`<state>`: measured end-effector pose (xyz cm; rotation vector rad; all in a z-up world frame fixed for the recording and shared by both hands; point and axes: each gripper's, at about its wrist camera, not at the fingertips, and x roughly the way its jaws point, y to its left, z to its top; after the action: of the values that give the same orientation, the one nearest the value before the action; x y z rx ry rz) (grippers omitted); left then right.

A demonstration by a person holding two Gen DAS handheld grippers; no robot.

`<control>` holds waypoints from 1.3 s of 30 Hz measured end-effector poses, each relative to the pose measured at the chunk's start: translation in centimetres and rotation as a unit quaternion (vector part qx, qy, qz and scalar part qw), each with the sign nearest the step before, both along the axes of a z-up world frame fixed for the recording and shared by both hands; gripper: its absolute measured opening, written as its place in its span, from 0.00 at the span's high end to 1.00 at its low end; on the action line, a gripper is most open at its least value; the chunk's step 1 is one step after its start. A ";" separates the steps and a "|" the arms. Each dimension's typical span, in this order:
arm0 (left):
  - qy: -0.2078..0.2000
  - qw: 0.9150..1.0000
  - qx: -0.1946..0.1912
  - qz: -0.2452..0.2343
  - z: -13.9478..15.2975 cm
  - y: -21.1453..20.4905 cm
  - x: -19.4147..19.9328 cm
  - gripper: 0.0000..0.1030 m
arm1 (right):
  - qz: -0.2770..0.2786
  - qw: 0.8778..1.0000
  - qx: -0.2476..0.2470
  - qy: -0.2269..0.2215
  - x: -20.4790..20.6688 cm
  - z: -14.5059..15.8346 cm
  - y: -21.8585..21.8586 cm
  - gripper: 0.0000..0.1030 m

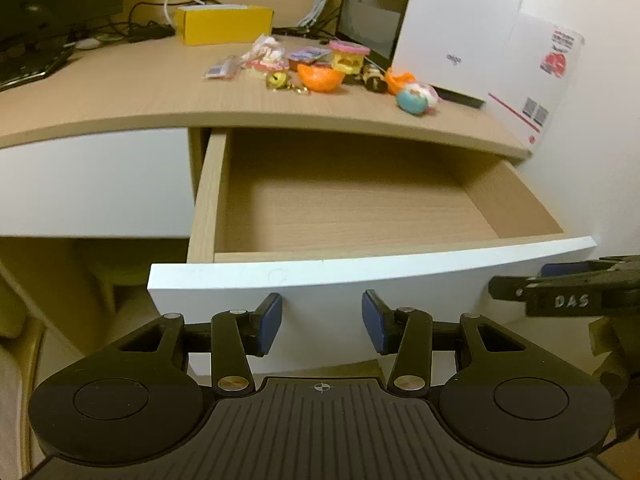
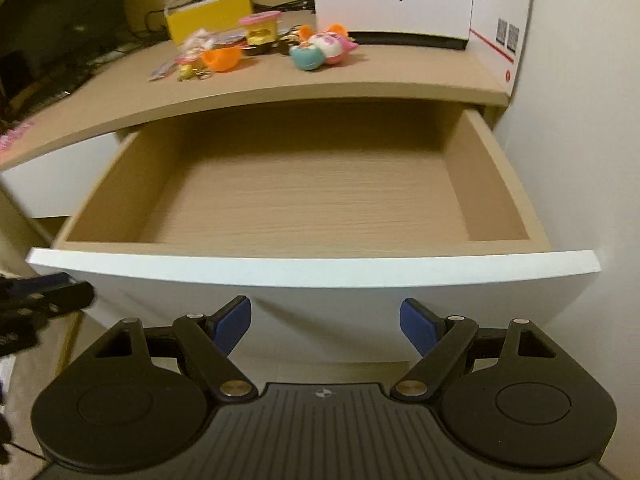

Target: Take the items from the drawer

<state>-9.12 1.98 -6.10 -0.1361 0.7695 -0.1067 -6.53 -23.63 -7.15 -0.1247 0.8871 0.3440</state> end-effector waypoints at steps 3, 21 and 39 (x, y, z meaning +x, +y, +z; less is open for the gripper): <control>0.000 1.000 -0.007 -0.005 -0.2 0.7 2.9 0.53 | -0.004 1.000 -0.022 -0.016 2.5 -0.4 1.7 0.19; 0.006 0.998 -0.047 -0.028 -1.3 4.1 17.9 0.53 | -0.043 0.993 -0.067 -0.085 15.7 -0.5 8.1 0.20; -0.022 0.999 -0.035 -0.018 -0.8 2.9 16.4 0.53 | -0.047 0.992 -0.080 -0.081 15.0 0.0 9.5 0.19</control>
<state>7.33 4.84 -6.90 -0.1858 0.7253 -0.1692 8.42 -14.17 -7.18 -0.2539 0.7560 0.1713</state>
